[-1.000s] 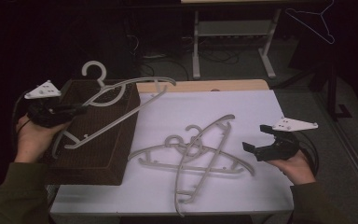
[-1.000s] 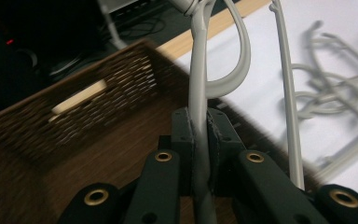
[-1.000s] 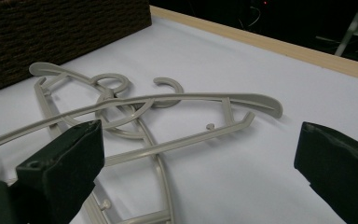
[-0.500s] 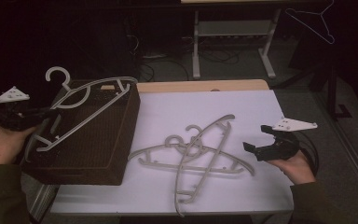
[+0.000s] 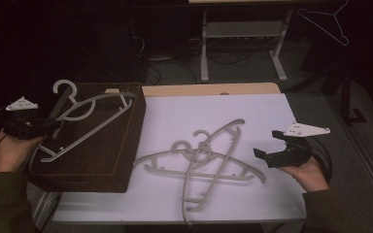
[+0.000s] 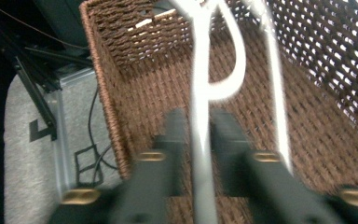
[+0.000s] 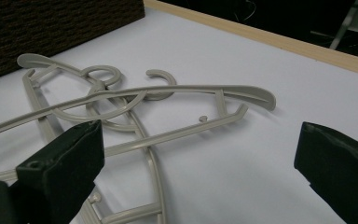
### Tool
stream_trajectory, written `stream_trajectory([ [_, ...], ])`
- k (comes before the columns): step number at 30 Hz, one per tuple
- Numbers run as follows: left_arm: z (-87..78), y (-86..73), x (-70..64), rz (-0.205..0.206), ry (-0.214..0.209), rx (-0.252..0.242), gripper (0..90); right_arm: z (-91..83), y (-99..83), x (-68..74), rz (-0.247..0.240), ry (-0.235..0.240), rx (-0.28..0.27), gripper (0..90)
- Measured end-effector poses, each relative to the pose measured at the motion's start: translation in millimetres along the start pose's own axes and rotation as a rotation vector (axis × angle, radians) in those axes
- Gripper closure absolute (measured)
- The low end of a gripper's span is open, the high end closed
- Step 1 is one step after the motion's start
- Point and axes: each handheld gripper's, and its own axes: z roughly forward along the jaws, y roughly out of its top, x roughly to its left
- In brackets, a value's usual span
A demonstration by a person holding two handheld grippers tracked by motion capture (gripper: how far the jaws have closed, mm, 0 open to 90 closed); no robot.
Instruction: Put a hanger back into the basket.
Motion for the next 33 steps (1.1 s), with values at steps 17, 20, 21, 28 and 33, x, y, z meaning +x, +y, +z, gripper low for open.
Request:
stream_trajectory([
  [17,-1.4,24.5,-34.8,-0.073,-0.205,-0.147,39.1,-0.1,2.2,2.4,-0.011,-0.003,0.001,1.1],
  [20,1.8,31.7,-48.5,-0.065,-0.263,-0.166,35.5,-0.1,2.8,3.2,-0.011,0.0,0.0,1.1],
  [21,3.3,34.2,-53.5,-0.06,-0.28,-0.171,34.6,0.0,3.0,3.2,-0.012,0.001,-0.001,1.1],
  [28,9.8,54.8,-97.2,-0.022,-0.357,-0.195,28.2,0.8,5.7,4.8,-0.019,0.001,0.001,1.1],
  [33,15.2,65.5,-129.2,0.008,-0.383,-0.192,26.9,2.7,5.8,5.5,-0.023,0.004,0.009,1.2],
])
